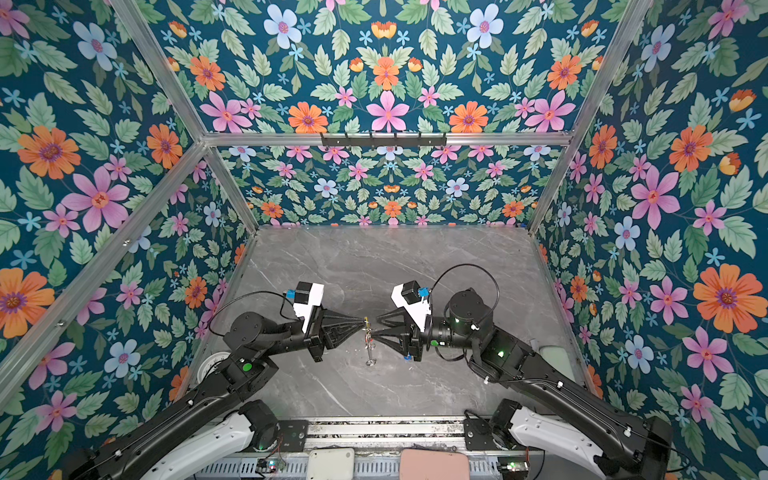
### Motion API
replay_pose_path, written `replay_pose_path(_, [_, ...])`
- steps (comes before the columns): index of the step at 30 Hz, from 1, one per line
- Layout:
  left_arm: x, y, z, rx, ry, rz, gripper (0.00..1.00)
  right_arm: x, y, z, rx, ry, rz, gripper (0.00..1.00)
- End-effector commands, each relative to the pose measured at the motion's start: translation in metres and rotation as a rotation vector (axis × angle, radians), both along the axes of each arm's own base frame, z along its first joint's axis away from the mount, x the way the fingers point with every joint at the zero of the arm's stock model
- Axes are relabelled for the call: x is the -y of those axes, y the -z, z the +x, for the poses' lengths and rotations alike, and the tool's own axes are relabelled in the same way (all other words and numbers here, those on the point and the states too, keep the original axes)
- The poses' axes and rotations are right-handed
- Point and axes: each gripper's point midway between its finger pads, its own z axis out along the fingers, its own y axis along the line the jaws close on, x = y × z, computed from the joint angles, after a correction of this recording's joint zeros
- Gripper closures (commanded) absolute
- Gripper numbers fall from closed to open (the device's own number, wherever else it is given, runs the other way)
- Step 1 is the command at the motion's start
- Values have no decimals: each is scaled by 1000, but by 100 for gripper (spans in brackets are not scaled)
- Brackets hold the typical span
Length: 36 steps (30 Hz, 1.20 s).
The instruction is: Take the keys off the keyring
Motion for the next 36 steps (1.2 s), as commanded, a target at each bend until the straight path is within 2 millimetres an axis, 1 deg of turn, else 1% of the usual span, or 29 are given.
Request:
replay_pose_path(1, [-4, -14, -1, 41, -10, -59, 100, -2, -12, -4, 25, -25, 44, 60])
replay_pose_path(6, [-4, -14, 0, 31, -15, -74, 100, -3, -11, -3, 27, -22, 37, 61])
replay_pose_path(13, [-3, -15, -1, 28, 0, -77, 100, -4, -8, -1, 30, -10, 21, 73])
replay_pose_path(20, [-3, -15, 0, 27, -7, -80, 100, -7, -6, -3, 37, -24, 4, 86])
replay_pose_path(28, [-4, -17, 2, 25, -15, -86, 100, -8, -4, -5, 38, -34, -11, 97])
replay_pose_path(31, [-4, -18, 1, 26, -14, -88, 100, -10, -3, -6, 37, -41, -23, 100])
replay_pose_path(36, [-3, -19, 1, 29, -10, -89, 100, -14, 1, -7, 28, -55, -36, 100])
